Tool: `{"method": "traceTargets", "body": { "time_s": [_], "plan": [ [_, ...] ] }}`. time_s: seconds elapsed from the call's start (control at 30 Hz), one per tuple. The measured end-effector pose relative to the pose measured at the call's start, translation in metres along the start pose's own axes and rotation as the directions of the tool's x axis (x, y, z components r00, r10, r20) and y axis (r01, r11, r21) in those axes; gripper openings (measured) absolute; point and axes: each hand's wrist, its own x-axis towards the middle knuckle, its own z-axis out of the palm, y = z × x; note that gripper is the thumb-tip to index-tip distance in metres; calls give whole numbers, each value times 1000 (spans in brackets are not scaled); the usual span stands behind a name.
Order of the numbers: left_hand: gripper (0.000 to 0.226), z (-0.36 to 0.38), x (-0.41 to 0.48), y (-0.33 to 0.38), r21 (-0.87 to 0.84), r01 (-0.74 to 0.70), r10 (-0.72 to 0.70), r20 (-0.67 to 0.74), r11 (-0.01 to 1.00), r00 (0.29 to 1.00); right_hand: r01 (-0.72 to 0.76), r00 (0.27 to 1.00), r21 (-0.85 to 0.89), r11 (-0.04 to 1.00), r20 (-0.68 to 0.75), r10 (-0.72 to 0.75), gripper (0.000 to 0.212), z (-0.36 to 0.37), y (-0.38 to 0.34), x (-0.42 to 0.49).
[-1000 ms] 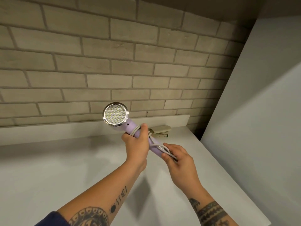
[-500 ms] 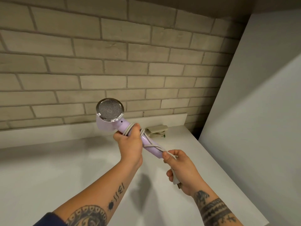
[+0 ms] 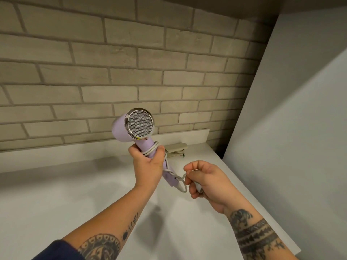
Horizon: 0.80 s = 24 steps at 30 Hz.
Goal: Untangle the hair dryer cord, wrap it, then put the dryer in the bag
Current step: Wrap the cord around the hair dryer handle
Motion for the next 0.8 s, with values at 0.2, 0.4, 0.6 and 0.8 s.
{"method": "traceTargets", "body": {
  "time_s": [0.2, 0.4, 0.6, 0.8],
  "plan": [
    [48, -5, 10, 9, -95, 175, -175, 1, 980, 985, 197, 966, -88, 976, 187, -178, 23, -29, -2, 0],
    [41, -5, 8, 15, -161, 323, -323, 30, 933, 946, 274, 961, -239, 932, 85, -261, 32, -22, 14, 10],
    [49, -1, 1, 16, -271, 451, -457, 43, 851, 888, 267, 945, 15, 963, -199, -259, 26, -3, 31, 25],
    [46, 3, -1, 15, -247, 403, -426, -45, 881, 904, 242, 925, -34, 970, -295, -241, 19, -4, 38, 28]
  ]
}}
